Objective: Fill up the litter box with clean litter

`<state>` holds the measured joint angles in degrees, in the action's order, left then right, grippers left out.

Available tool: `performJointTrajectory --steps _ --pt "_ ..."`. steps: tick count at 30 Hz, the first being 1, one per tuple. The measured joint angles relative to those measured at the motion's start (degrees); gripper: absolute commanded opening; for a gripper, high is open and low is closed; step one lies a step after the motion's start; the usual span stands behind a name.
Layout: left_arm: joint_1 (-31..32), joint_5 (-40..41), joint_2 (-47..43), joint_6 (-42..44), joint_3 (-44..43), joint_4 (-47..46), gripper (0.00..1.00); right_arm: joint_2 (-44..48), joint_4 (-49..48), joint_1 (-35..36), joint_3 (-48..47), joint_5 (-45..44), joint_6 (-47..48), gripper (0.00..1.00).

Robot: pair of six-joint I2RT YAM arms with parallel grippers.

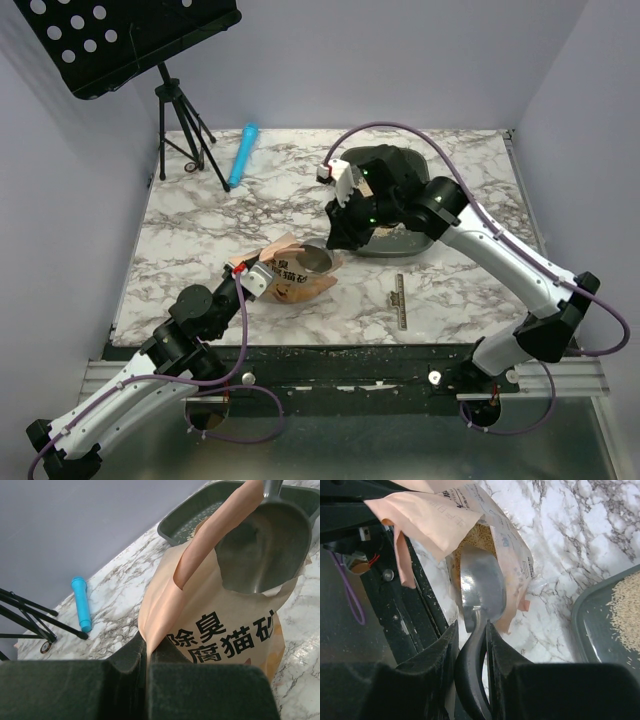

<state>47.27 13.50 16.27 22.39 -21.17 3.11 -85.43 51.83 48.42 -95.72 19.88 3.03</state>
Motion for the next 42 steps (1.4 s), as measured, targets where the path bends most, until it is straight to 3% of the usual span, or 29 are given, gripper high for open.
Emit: performJointTrajectory --steps 16,32,42 --pt "0.00 0.02 -0.42 -0.09 0.00 0.48 0.00 -10.86 -7.91 0.66 5.03 -5.46 -24.61 0.00" --pt "-0.04 0.85 -0.96 -0.15 0.00 1.73 0.00 -4.81 -51.63 0.35 37.83 0.11 -52.17 0.00" --pt "0.00 0.20 -0.94 -0.17 0.00 1.75 0.00 0.68 -72.94 0.33 53.18 -0.52 -63.01 0.00"
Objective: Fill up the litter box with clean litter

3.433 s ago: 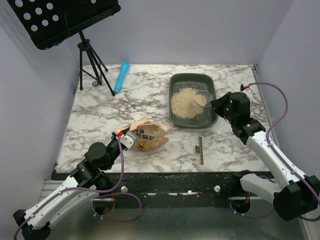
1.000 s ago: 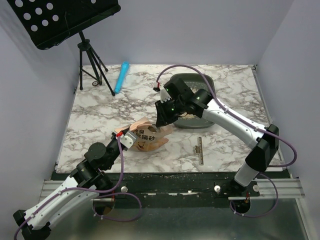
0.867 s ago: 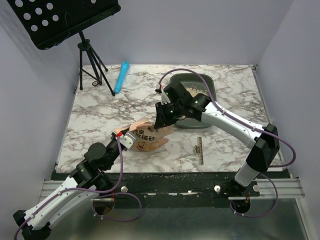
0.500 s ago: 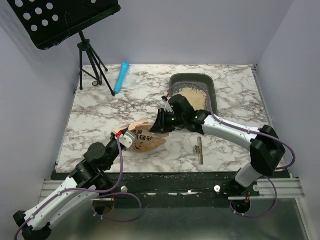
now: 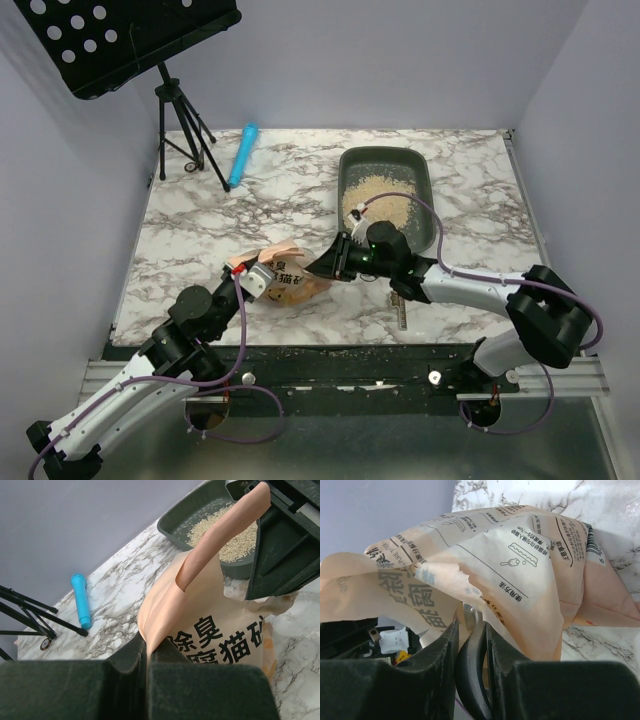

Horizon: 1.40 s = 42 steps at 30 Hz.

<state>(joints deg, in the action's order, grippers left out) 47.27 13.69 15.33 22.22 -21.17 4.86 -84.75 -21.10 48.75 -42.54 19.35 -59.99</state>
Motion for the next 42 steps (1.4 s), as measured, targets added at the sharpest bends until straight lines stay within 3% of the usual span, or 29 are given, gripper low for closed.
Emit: performJointTrajectory --steps 5,21,42 --pt "0.00 0.04 0.00 0.02 0.00 0.00 0.00 1.60 -4.63 0.00 2.93 -0.17 -1.68 0.00" --pt "0.02 -0.90 -0.02 -0.02 0.00 -0.48 0.00 13.09 -6.56 -0.24 9.92 -2.56 -2.01 0.00" --pt "0.13 -7.61 -0.42 0.33 0.90 -1.86 0.00 25.27 -13.94 -8.94 23.91 2.05 -11.02 0.00"
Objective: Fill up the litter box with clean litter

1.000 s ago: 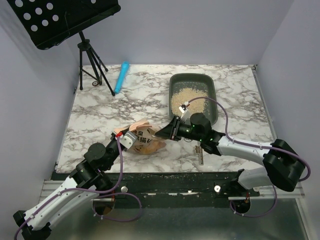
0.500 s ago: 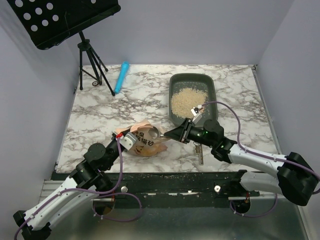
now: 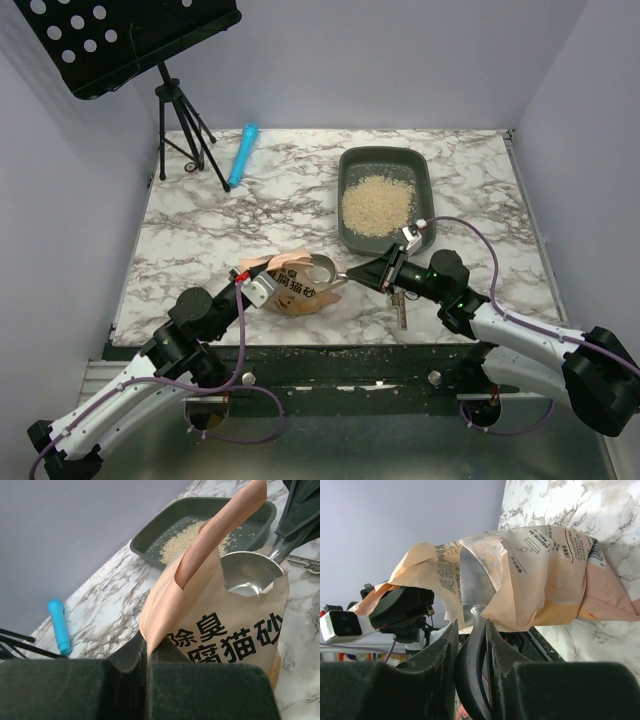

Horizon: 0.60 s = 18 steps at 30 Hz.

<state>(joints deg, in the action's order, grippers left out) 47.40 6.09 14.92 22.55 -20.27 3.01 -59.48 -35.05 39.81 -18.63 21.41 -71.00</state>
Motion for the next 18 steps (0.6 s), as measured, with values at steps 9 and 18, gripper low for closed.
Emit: performJointTrajectory --steps 9,18 --pt "0.09 -3.13 1.64 0.20 0.28 -1.77 0.00 2.58 0.92 -2.84 2.21 2.21 -5.27 0.00" --pt "0.85 -3.39 6.14 0.37 0.57 -5.09 0.00 -1.16 3.06 -3.52 0.22 4.35 -7.17 0.00"
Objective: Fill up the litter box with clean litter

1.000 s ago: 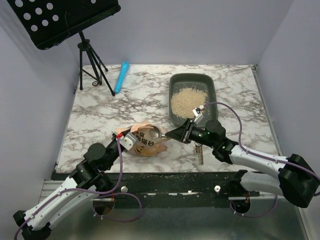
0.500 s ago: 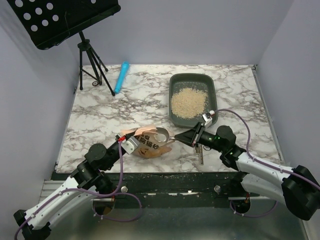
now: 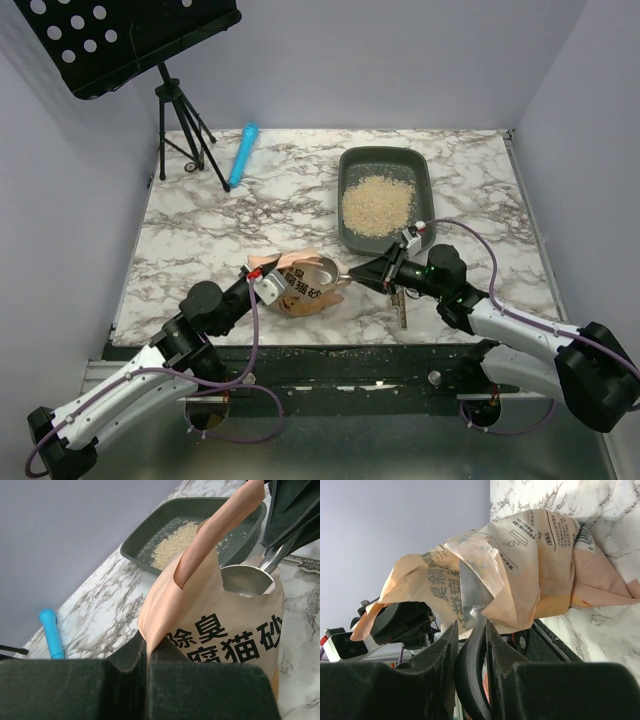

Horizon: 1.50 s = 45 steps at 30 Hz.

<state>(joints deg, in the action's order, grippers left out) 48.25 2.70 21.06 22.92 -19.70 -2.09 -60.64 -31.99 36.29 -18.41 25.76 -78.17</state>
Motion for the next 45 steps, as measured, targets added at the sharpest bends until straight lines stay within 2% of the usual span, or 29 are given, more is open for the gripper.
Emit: performJointTrajectory --steps 10,18,25,34,45 --pt "6.71 -0.35 4.70 1.64 0.00 -0.92 0.00 0.83 4.31 -2.08 -0.15 1.77 0.44 0.00" --pt "10.80 -0.39 5.95 3.02 0.00 -1.31 0.00 7.30 7.56 -7.41 2.51 4.02 1.07 0.00" --pt "11.91 -0.39 7.48 3.54 0.00 -2.32 0.00 11.63 12.74 -9.38 2.23 5.42 2.73 0.00" --pt "12.66 0.63 8.87 3.48 -0.02 -3.28 0.00 12.07 22.75 -9.42 -4.07 5.44 6.86 0.00" --pt "13.60 3.06 8.98 3.15 -0.11 -4.07 0.00 13.66 29.29 -9.66 -7.50 5.35 9.22 0.00"
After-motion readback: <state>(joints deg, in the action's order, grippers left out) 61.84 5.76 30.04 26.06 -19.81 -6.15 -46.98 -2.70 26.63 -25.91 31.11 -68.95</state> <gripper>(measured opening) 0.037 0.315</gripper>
